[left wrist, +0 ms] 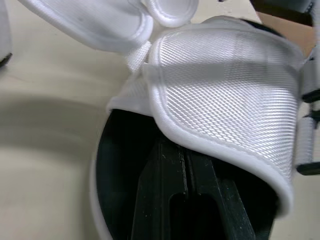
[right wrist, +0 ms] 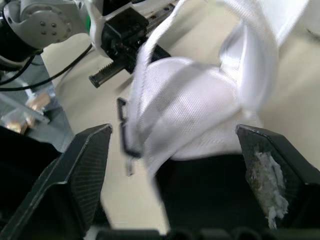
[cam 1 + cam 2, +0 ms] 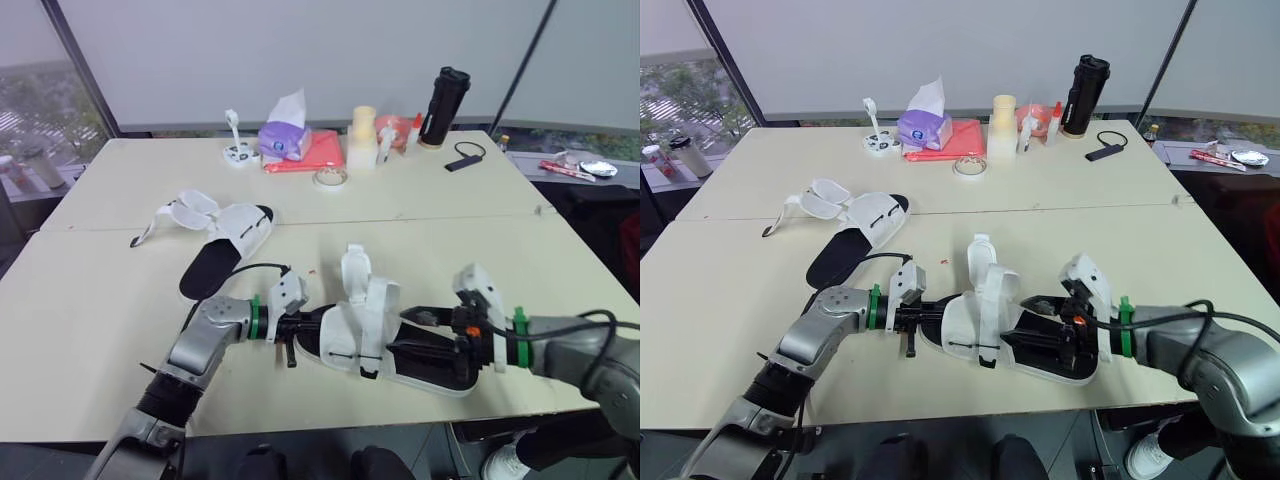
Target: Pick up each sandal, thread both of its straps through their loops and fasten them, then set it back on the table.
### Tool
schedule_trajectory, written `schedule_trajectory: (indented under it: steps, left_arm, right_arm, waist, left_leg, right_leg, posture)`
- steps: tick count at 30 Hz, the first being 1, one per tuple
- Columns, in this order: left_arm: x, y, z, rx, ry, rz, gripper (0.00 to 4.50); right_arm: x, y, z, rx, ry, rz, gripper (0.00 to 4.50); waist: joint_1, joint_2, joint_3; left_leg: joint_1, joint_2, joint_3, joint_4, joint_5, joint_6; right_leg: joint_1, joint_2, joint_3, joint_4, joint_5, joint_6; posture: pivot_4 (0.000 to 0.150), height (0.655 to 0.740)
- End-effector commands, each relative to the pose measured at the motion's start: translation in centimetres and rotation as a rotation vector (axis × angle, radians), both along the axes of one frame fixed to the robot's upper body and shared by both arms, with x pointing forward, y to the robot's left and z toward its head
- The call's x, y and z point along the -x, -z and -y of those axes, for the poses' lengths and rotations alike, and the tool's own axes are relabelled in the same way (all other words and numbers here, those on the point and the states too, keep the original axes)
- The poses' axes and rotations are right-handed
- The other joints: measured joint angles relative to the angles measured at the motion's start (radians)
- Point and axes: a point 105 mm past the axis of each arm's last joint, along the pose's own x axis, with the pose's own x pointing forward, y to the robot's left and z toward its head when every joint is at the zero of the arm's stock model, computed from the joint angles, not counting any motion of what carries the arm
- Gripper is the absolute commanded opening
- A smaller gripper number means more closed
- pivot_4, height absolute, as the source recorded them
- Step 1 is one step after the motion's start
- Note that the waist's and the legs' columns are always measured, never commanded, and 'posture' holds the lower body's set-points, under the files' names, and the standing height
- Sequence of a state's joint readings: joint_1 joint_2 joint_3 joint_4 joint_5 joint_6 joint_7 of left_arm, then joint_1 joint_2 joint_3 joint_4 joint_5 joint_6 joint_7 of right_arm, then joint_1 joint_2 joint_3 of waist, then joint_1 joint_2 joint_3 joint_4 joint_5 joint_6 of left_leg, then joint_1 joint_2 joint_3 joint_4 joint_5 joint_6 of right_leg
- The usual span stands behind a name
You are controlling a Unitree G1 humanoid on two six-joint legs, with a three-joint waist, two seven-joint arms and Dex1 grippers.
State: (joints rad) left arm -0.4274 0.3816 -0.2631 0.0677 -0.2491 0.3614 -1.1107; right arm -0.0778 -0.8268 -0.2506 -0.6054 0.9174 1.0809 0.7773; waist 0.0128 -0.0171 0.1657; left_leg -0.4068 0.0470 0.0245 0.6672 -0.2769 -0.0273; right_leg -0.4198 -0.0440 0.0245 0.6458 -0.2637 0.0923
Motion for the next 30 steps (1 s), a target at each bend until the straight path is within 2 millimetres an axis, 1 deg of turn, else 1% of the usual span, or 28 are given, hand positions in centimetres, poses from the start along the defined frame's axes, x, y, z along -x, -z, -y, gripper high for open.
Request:
schedule_trajectory:
  steps: [1,3,4,7,10,15,22,24,27,30]
  left_arm:
    - [1.5,0.8,0.1,-0.015,0.053,-0.054,0.0]
    - [2.0,1.1,0.0,-0.022,0.069,-0.072,0.0]
    - [2.1,1.1,0.1,-0.022,0.073,-0.078,0.0]
    - [2.5,1.1,0.3,-0.019,0.094,-0.101,0.0]
    - [2.8,1.2,0.6,-0.022,0.117,-0.113,0.0]
    - [2.9,1.2,0.8,-0.023,0.129,-0.123,0.0]
    - [2.8,1.1,0.8,-0.025,0.125,-0.113,0.0]
    - [2.7,1.1,0.8,-0.025,0.122,-0.111,0.0]
    - [2.6,1.1,0.8,-0.025,0.115,-0.106,0.0]
    - [2.5,1.1,0.8,-0.024,0.109,-0.104,0.0]
  right_arm:
    - [4.3,-0.7,-1.4,-0.065,-0.078,-0.062,4.27]
    - [6.0,-0.2,-2.0,-0.08,-0.1,-0.115,4.27]
    - [6.3,0.2,-2.0,-0.072,-0.093,-0.13,4.27]
    - [6.5,1.5,-1.8,-0.034,-0.047,-0.159,4.27]
    - [6.7,2.2,-2.2,-0.032,-0.037,-0.174,4.27]
    - [5.5,3.7,-2.5,-0.031,0.05,-0.153,4.27]
    - [4.4,4.8,-2.4,-0.05,0.1,-0.166,4.27]
    - [4.0,4.7,-2.5,-0.068,0.106,-0.16,4.27]
    - [3.3,4.2,-3.4,-0.161,0.12,-0.157,4.27]
    - [3.2,3.8,-4.0,-0.228,0.127,-0.167,4.27]
  waist:
    - [0.001,0.0,0.0]
    - [0.0,0.0,0.0]
    - [0.0,0.0,0.0]
    - [-0.001,0.0,0.0]
    - [0.001,0.0,0.0]
    - [0.0,0.0,0.0]
    - [0.0,0.0,0.0]
    - [0.0,0.0,0.0]
    - [-0.001,0.0,0.0]
    - [-0.001,0.0,0.0]
  left_leg:
    - [0.0,0.0,0.0,0.0,0.0,0.0]
    - [0.0,0.0,0.0,0.0,0.0,0.0]
    - [0.0,0.0,-0.001,0.0,0.0,0.0]
    - [0.003,0.0,0.0,0.0,0.0,0.0]
    - [0.005,0.0,-0.001,0.0,0.0,0.0]
    - [0.005,0.0,-0.001,0.0,0.0,0.0]
    - [0.005,0.0,-0.001,0.0,0.0,0.0]
    - [0.005,0.0,-0.001,0.0,0.0,0.0]
    - [0.005,0.0,-0.001,0.0,0.0,0.0]
    - [0.005,0.0,-0.001,0.0,0.0,0.0]
  right_leg:
    - [0.0,0.0,0.0,0.0,0.0,0.0]
    - [0.0,0.0,0.0,0.0,0.0,0.0]
    - [0.001,0.0,0.0,0.0,0.0,0.0]
    - [0.003,0.0,0.0,0.0,0.0,0.0]
    - [0.007,0.0,0.0,-0.001,-0.002,-0.003]
    - [0.007,0.0,0.0,-0.001,-0.002,-0.001]
    - [0.007,0.0,0.0,-0.001,-0.003,-0.003]
    - [0.007,0.0,0.0,-0.001,-0.003,-0.003]
    - [0.007,0.0,0.0,-0.001,-0.003,-0.003]
    - [0.007,0.0,0.0,-0.001,-0.003,-0.002]
  posture:
    - [0.15,0.7394]
    - [0.15,0.7394]
    - [0.15,0.7394]
    - [0.15,0.7394]
    - [0.15,0.7394]
    - [0.15,0.7394]
    - [0.15,0.7394]
    - [0.15,0.7394]
    - [0.15,0.7394]
    - [0.15,0.7394]
